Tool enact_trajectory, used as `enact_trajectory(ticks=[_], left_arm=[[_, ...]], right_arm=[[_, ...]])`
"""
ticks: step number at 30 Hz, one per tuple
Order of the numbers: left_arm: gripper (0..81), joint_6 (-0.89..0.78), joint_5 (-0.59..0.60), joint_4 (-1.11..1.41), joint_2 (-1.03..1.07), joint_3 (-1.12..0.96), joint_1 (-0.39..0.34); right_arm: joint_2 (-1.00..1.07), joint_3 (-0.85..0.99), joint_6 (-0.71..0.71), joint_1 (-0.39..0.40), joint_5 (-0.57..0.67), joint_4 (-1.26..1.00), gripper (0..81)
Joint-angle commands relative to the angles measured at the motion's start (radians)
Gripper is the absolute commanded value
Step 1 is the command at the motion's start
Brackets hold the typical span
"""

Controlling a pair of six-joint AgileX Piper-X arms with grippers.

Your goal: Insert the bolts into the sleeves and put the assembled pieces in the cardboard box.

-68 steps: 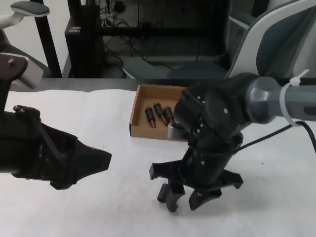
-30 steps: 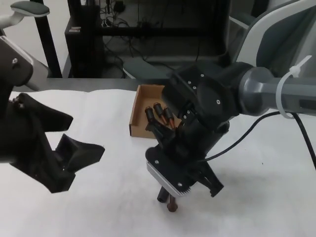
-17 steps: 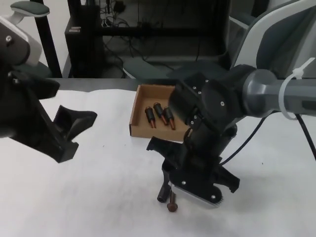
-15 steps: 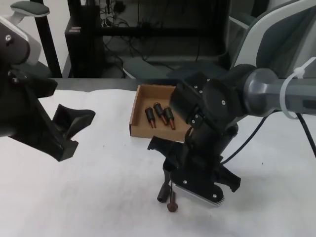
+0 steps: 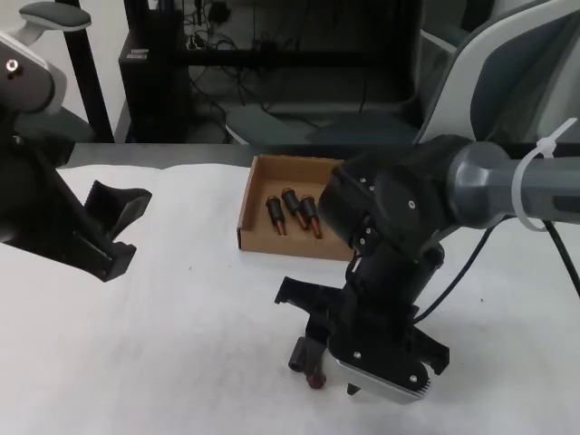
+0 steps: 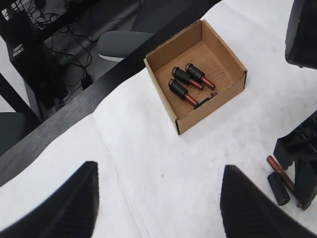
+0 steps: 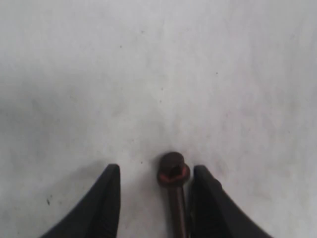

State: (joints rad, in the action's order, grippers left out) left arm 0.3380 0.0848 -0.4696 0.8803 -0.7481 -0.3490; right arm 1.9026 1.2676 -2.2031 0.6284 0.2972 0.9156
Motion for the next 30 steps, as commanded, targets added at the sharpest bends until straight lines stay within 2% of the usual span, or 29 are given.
enact_trajectory(ticks=[1,9,16,30], left_arm=[[70.0,-0.002,-0.012,0.021,-0.011,-0.004,0.001],[70.0,-0.002,-0.012,0.021,-0.011,-0.004,0.001],[70.0,-0.002,-0.014,0.021,-0.011,-0.005,0.001],[70.0,-0.002,-0.017,0.025,-0.011,-0.005,0.001]], right_arm=[[0.005,-0.001,-0.052,-0.001,0.016,0.012,46.2],[0.038,-0.003,-0.056,0.005,0.016,-0.064,46.2],[0.09,-0.003,-0.087,0.011,-0.074,-0.122,46.2],[0.09,0.0,-0.085,0.011,-0.074,-0.174,46.2]])
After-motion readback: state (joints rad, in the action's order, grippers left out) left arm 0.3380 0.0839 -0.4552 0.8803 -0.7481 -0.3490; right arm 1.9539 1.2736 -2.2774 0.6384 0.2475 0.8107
